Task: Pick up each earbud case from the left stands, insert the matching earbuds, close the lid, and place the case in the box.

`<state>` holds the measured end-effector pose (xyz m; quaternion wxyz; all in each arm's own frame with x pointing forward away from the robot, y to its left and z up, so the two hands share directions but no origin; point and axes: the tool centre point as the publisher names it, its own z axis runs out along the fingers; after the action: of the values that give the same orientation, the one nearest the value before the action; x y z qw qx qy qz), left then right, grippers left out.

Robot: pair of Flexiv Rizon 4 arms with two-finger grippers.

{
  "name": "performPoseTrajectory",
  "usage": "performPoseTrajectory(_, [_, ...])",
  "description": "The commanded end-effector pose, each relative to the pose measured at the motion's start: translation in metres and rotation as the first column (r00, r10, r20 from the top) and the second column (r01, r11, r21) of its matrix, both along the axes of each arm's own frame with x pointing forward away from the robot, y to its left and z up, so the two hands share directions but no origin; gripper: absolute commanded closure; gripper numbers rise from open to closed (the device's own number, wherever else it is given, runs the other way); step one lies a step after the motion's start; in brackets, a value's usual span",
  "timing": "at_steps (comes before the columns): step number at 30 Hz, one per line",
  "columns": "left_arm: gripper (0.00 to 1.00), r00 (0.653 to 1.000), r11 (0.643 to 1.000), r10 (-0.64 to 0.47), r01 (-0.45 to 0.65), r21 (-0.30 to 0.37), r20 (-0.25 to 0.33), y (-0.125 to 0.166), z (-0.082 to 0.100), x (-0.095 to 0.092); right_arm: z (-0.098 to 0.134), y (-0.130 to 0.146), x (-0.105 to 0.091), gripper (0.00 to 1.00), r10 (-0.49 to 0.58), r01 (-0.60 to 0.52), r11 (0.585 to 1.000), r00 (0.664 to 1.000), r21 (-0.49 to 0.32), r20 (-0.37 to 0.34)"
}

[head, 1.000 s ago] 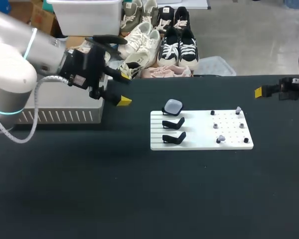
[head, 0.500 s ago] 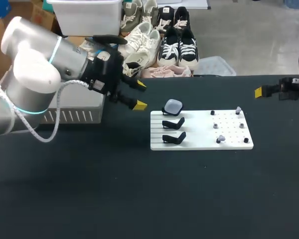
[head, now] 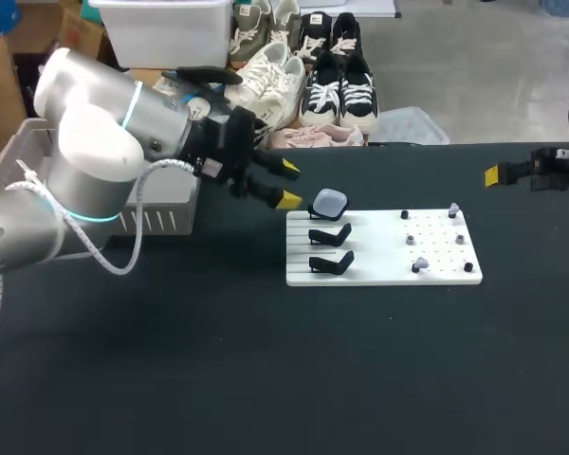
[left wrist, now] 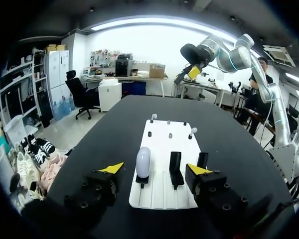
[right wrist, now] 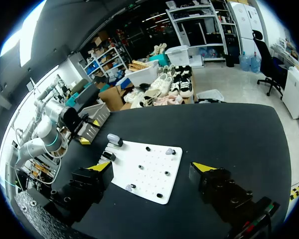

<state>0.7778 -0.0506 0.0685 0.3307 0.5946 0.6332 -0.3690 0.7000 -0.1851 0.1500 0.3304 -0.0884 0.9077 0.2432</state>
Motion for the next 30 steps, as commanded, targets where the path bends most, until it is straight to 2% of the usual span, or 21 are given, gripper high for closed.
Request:
performPoseTrajectory(1, [0.08,1.000,1.000,-0.006,0.006,-0.011,0.002,-0.001,-0.009,0.000,0.000,0.000,0.000,0.00,0.000,0.000,1.000,1.000,0.000,0.000])
performPoseTrajectory(2, [0.04,1.000,1.000,-0.007,0.007,-0.011,0.003,-0.002,-0.010,0.000,0.000,0.000,0.000,0.00,0.000,0.000,1.000,1.000,0.000,0.000])
performPoseTrajectory(20, [0.09,1.000,0.999,-0.008,0.008,-0.041,0.021,-0.023,-0.023,0.010,0.000,0.000,0.000,0.00,0.000,0.000,1.000,1.000,0.000,0.000])
performPoseTrajectory(30, [0.12,1.000,0.999,0.003,-0.002,-0.046,0.027,-0.032,-0.037,0.015,0.000,0.000,0.000,0.00,0.000,0.000,1.000,1.000,0.000,0.000])
